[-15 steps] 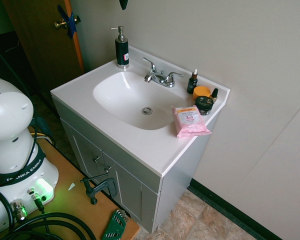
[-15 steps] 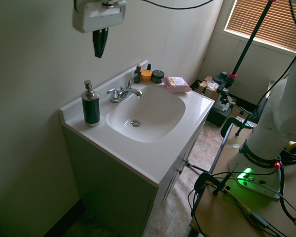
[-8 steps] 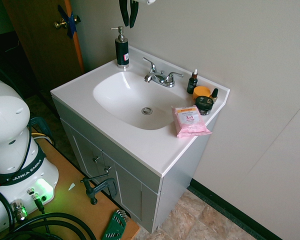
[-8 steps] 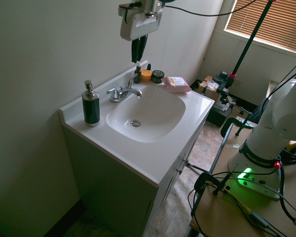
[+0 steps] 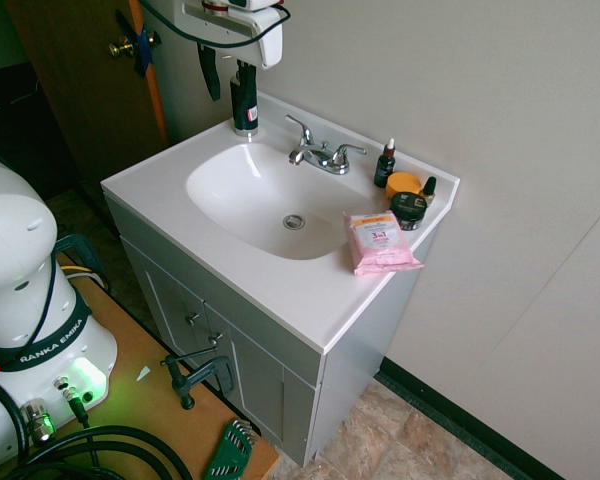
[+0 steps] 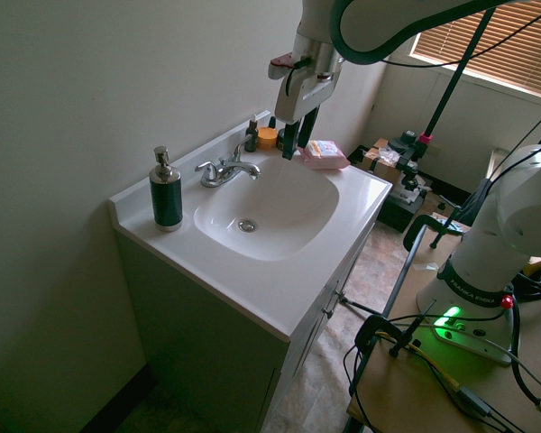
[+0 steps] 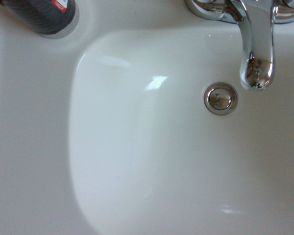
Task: Push the sanitizer
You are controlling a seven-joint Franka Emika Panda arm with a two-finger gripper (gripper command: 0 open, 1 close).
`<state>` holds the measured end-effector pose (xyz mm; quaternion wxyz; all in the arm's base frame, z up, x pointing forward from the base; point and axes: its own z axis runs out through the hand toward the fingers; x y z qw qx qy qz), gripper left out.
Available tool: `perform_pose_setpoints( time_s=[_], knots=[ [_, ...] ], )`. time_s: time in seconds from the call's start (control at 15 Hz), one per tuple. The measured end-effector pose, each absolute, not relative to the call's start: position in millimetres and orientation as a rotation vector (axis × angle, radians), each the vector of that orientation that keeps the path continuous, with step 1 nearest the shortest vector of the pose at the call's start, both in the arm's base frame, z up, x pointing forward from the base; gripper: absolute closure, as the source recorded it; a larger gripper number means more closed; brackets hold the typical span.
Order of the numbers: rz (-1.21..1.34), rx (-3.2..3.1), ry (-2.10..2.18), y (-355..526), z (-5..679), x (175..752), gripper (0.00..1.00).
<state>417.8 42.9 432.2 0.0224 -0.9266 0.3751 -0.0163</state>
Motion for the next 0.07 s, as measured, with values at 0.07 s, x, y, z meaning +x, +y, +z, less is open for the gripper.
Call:
perform_pose_setpoints(
  time_s=[0.07],
  knots=[
    [-0.053, -2.870, 1.159, 44.1, 430.9, 417.4, 0.00]
  ],
)
